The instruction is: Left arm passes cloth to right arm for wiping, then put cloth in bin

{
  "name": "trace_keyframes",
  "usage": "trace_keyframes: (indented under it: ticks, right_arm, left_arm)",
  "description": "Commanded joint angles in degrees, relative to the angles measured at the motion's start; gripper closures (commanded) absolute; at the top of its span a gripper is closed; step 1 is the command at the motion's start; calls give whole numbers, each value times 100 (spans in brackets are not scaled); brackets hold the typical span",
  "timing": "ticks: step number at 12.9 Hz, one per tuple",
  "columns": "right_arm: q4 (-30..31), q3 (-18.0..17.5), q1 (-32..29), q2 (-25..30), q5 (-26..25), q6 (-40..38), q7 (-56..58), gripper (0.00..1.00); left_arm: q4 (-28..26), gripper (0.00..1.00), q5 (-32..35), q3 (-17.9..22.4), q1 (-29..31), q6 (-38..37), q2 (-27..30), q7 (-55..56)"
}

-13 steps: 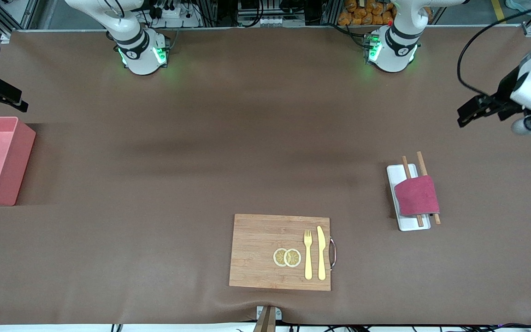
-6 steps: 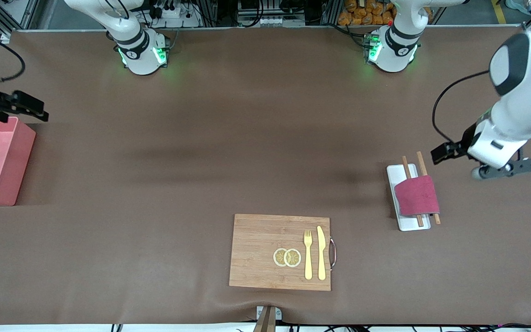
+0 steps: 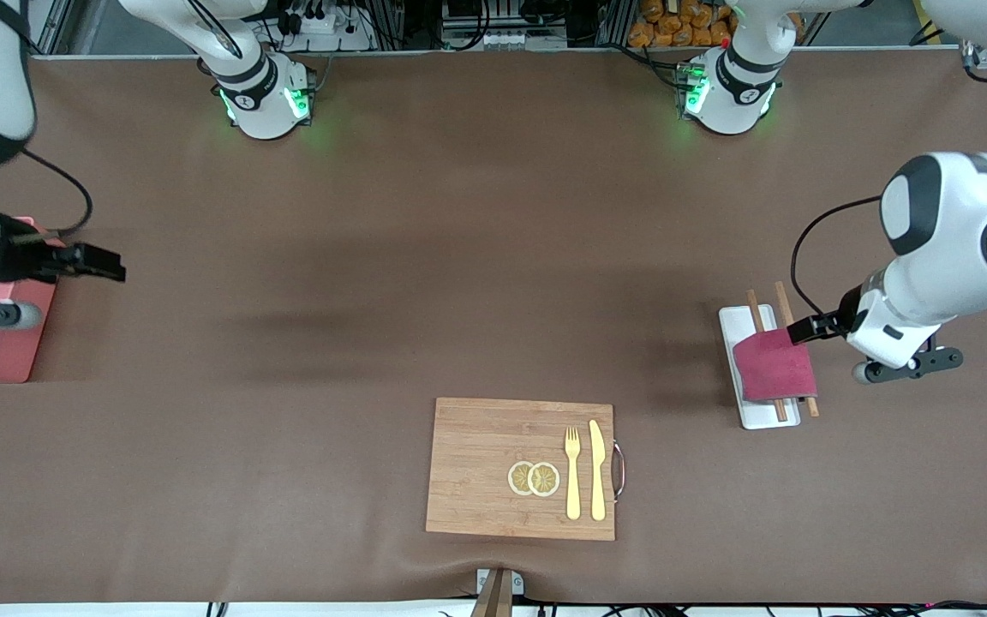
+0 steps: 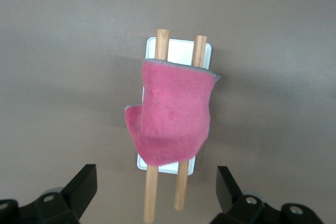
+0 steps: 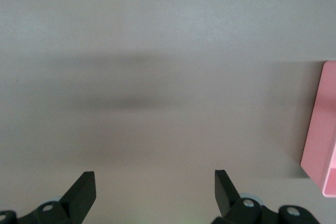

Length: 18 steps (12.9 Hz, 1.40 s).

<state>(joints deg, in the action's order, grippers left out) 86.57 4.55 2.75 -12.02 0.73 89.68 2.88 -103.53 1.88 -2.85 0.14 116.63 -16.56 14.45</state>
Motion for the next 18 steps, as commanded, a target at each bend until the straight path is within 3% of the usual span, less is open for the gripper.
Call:
trace_keyframes:
  ticks: [1,3,5,7,9,11,12,13,15,18]
  right_arm:
    - [-228,28,58,-187,6,338,-42,0]
    - [-228,19,417,-493,-2,357,-59,0]
    - [-237,19,743,-958,-55,584,36,0]
    - [-237,19,832,-960,-3,980,475,0]
    - [-246,19,893,-960,6,912,468,0]
    - [-237,19,1130,-890,6,326,459,0]
    - [-237,10,1140,-890,154,261,459,0]
    - [-237,28,1070,-890,643,217,459,0]
    - [-184,46,790,-899,1646,199,468,0]
    - [-114,37,648,-908,2368,59,538,0]
  left_arm:
    - [70,4,111,-14,74,193,-312,-83]
    - [62,18,111,-14,65,211,-418,-83]
    - [44,26,111,-14,65,202,-506,-83]
    - [35,37,111,-14,65,202,-541,-83]
    - [9,41,111,-14,65,202,-541,-83]
    - [9,43,111,-14,74,193,-620,-83]
    - [9,43,111,-14,65,202,-646,-83]
    - [9,45,111,-14,65,193,-655,-83]
    - [9,58,111,-14,65,193,-656,-83]
    - [17,76,111,-14,65,150,-629,-74]
